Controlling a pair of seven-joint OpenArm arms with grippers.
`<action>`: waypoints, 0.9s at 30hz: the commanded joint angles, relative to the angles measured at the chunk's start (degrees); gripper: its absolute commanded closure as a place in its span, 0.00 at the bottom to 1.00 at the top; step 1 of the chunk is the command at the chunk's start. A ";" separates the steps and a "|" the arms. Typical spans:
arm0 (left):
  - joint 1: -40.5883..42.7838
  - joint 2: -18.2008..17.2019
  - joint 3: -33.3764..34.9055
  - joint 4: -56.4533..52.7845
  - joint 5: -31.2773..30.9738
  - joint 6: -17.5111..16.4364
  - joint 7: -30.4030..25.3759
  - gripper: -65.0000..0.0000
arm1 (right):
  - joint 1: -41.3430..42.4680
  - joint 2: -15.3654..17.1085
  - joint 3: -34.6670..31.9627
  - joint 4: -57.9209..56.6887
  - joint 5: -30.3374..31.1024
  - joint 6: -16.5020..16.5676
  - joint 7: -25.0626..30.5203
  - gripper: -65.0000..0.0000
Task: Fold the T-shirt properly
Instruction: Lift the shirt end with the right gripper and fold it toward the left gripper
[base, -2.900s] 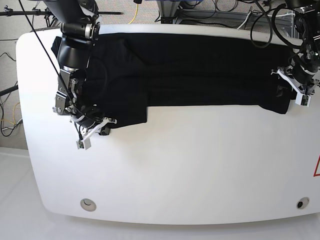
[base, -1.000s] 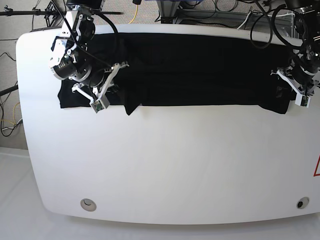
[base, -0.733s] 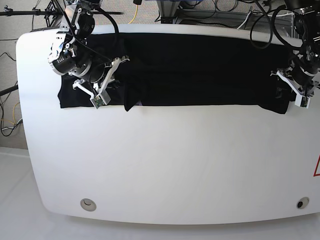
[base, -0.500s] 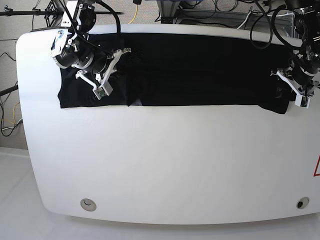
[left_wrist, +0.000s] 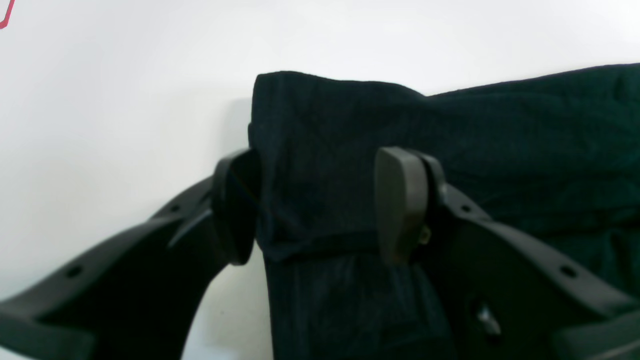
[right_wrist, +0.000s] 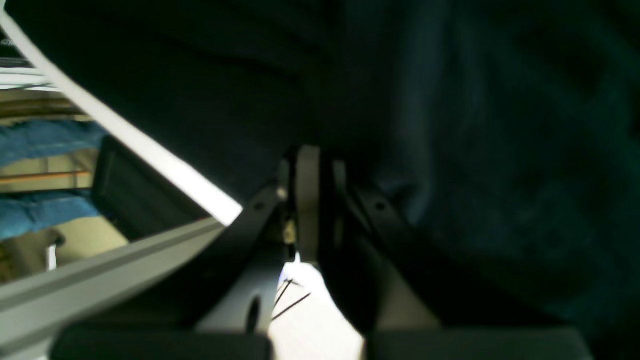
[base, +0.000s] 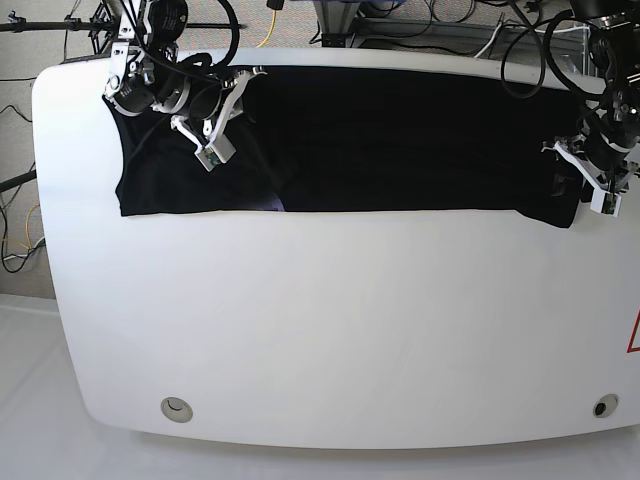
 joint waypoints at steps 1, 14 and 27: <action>-0.37 -1.23 -0.49 0.71 -0.60 0.16 -0.87 0.48 | -0.04 1.34 -0.93 1.54 3.95 0.12 1.29 0.97; -0.36 -1.33 -0.60 0.42 -0.57 0.19 -1.12 0.49 | -1.53 8.55 -8.65 1.11 14.31 0.33 0.72 0.82; 0.03 -1.37 -0.65 0.47 -0.35 0.43 -0.89 0.49 | -1.41 14.38 -9.16 1.04 13.66 0.98 5.83 0.75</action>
